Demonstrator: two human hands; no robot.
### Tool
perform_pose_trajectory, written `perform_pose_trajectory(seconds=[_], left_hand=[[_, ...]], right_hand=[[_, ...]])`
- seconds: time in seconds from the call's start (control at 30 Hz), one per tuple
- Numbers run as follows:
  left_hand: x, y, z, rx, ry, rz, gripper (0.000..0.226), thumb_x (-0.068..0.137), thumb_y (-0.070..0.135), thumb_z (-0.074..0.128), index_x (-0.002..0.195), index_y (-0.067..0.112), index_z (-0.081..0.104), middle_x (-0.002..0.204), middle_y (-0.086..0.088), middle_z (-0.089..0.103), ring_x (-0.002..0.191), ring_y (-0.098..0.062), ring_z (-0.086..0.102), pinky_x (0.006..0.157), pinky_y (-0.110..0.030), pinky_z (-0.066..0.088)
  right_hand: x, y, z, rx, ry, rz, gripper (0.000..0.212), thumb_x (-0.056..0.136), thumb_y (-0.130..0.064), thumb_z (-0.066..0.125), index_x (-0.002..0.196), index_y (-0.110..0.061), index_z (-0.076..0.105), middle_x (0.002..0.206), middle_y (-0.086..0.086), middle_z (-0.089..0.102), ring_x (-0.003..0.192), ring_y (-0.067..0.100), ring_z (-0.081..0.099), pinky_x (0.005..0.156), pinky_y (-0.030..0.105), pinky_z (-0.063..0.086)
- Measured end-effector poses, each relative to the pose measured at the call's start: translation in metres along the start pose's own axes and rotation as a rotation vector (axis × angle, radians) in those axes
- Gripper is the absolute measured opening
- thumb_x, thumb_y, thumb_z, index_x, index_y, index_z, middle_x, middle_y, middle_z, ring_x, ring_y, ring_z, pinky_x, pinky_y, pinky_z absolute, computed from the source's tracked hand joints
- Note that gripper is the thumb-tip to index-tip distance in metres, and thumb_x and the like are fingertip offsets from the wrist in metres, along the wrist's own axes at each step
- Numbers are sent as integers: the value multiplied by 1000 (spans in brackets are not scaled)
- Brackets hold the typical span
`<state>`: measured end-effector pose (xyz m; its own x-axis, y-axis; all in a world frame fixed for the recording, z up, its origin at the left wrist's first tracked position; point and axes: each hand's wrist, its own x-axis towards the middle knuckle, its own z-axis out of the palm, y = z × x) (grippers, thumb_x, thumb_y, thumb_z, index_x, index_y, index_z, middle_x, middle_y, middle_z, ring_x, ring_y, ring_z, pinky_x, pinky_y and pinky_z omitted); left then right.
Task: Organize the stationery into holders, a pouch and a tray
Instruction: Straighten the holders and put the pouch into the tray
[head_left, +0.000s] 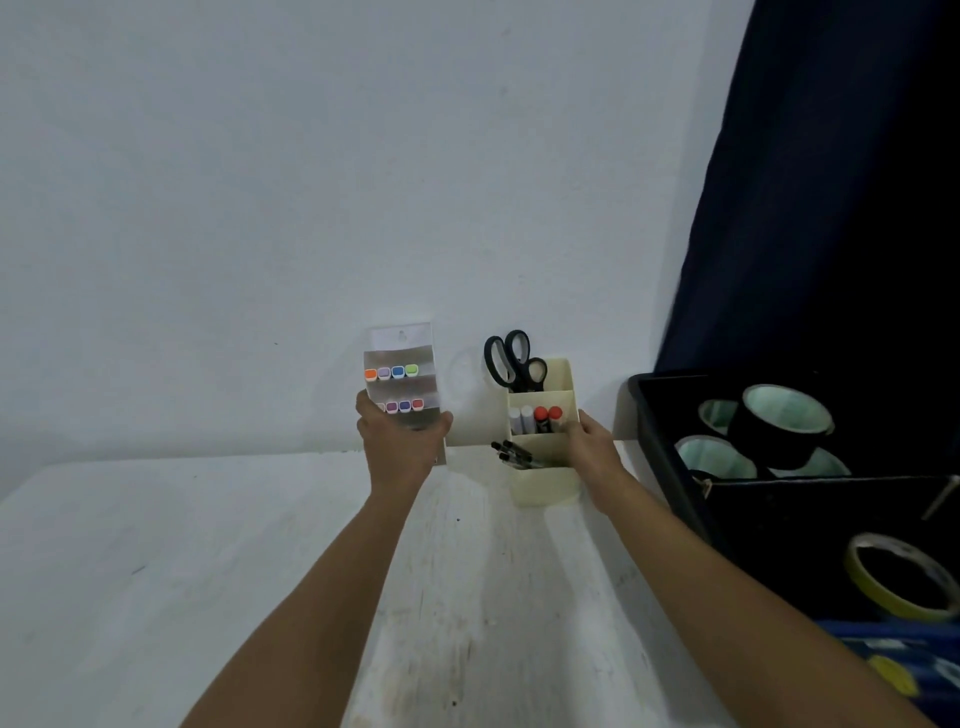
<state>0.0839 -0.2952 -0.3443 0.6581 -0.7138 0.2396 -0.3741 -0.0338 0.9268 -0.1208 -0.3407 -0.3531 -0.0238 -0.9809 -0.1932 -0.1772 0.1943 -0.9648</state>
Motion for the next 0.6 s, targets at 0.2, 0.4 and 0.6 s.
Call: perform_pose_trajectory(seconds=[0.2,0.4,0.6], left_hand=[[5,-3,-1,-5,-20,26,83,64,29,86,126,13,33,107,5,53,90,-13,57,59,-9,39],[1,0,0,-1,-48,32,80,63,32,85,123,16,34,105,6,56,88,-13,61,57,-9,41],[-6,9,8,1,-124,60,76,64,35,86,117,18,35,103,4,60,82,-9,62,54,-7,42]], right_hand=[[3,10,6,18,-12,-61,36,101,-47,29,122,-32,55,115,3,62,102,22,61,89,45,54],[2,11,14,25,-27,-77,36,103,-43,25,125,-32,52,113,1,60,101,19,59,79,33,53],[-2,12,40,-39,-33,-149,41,104,-41,21,134,-27,44,122,1,56,112,21,53,99,43,46]])
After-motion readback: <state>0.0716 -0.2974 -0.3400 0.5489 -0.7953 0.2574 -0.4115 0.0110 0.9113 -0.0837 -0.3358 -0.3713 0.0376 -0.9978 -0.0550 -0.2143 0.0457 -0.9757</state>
